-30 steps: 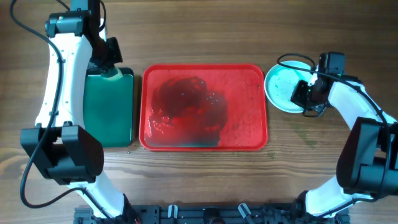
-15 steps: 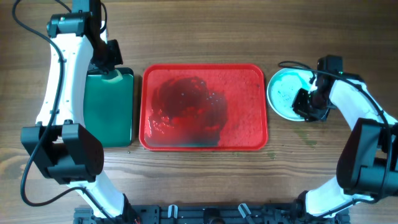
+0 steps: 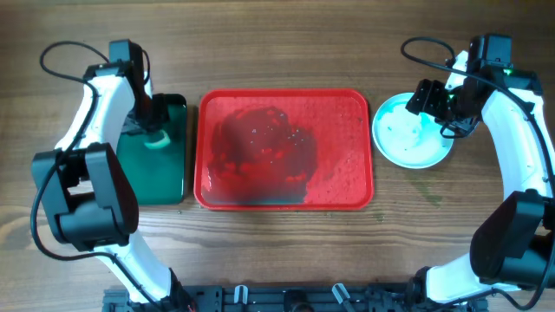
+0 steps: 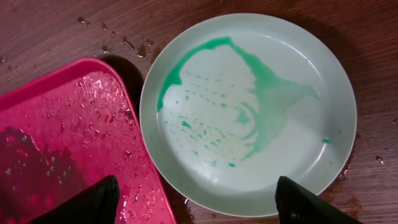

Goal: Clean dirty plates on tray and stack at the side

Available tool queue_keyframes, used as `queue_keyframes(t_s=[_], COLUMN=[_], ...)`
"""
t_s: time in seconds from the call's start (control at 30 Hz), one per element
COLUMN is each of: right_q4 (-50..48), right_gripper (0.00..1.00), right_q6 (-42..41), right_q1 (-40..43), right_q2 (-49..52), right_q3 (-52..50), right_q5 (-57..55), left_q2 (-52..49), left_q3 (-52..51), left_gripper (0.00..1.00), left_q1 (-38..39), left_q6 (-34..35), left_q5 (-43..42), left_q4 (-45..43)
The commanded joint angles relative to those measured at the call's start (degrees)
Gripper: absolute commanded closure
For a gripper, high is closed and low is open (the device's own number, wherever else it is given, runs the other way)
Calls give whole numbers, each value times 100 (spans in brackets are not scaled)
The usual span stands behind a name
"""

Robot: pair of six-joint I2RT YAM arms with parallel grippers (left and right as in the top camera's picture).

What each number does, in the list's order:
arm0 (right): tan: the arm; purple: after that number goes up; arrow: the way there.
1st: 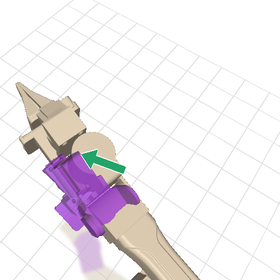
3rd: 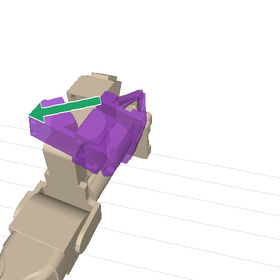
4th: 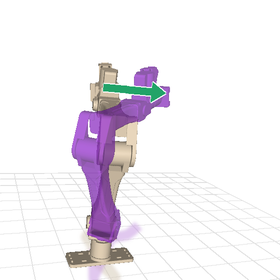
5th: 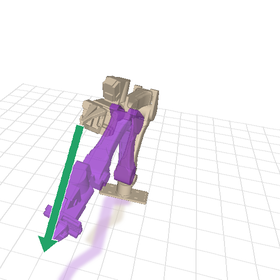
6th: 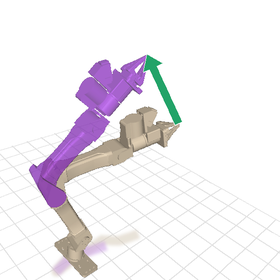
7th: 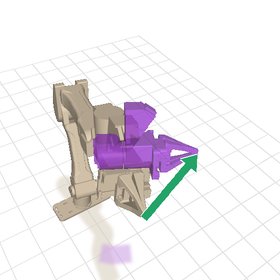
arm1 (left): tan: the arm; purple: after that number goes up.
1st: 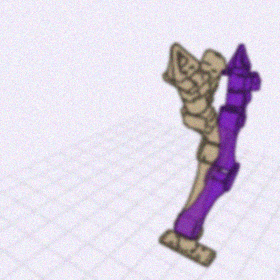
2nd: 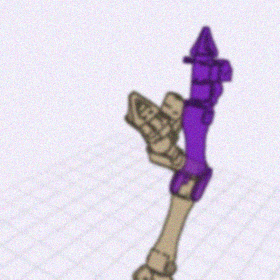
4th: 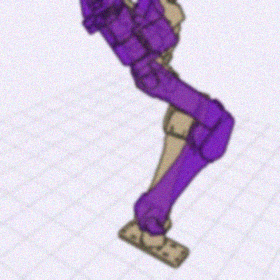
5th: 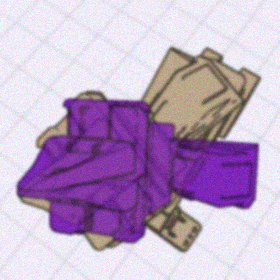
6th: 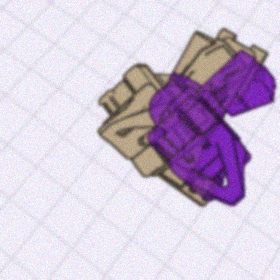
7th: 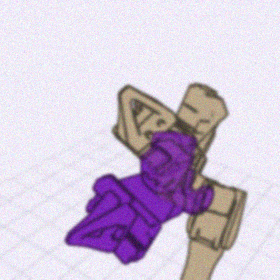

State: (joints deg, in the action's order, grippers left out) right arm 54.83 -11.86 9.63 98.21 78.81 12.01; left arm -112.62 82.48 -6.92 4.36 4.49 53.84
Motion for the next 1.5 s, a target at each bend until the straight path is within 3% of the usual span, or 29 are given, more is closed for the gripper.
queue_keyframes(t_s=[0.0,0.03,0.07,0.13,0.23,0.27,0.3,0.5,0.63,0.73,0.93,1.03,1.1,1.13,1.23,1.37,1.47], right_q4=[-37,-63,-94,-17,455,612,763,1408,1451,1473,1235,-505,-2127,-2496,-4264,-5873,-6081], right_gripper=[16,14,13,11,10,10,9,0,0,0,0,0,0,0,0,0,0], right_q6=[125,122,122,125,136,133,140,442,127,-903,-723,-457,-435,-417,363,522,11], right_q1=[20,20,20,20,20,20,17,17,20,20,7,-339,-538,-577,-935,-1388,-1440], right_q2=[-72,-72,-72,-98,-321,-437,-608,-2739,-3613,-3880,-3860,-4581,-5615,-5910,-7372,-8762,-9141], right_q3=[85,87,87,168,619,813,984,1285,1285,1285,1067,-313,-2116,-2605,-4933,-6955,-7556], right_q5=[107,109,111,160,177,177,170,-168,-122,-131,-457,-457,-431,-431,-308,-717,-925], left_q2=[4,20,68,243,533,686,772,782,782,782,782,782,782,782,782,782,782], left_q3=[-72,-37,72,553,1320,1443,1440,1401,1401,1401,1401,1401,1401,1401,1401,1401,1401], left_gripper=[50,39,37,37,36,29,0,0,0,0,0,0,0,0,0,0,0], left_q1=[-17,-17,-17,31,313,566,778,2033,2188,2186,2186,2188,2186,2188,2188,2188,2188], left_q6=[-92,-92,-92,-94,-92,-90,-90,-92,-92,-92,-94,-94,-92,-92,-94,-92,-92], left_q5=[33,31,31,-90,-1161,-1436,-1451,-1429,-1429,-1429,-1429,-1429,-1429,-1429,-1429,-1429,-1429], left_q4=[-28,-26,35,457,901,798,667,595,595,595,595,595,595,595,595,595,595])
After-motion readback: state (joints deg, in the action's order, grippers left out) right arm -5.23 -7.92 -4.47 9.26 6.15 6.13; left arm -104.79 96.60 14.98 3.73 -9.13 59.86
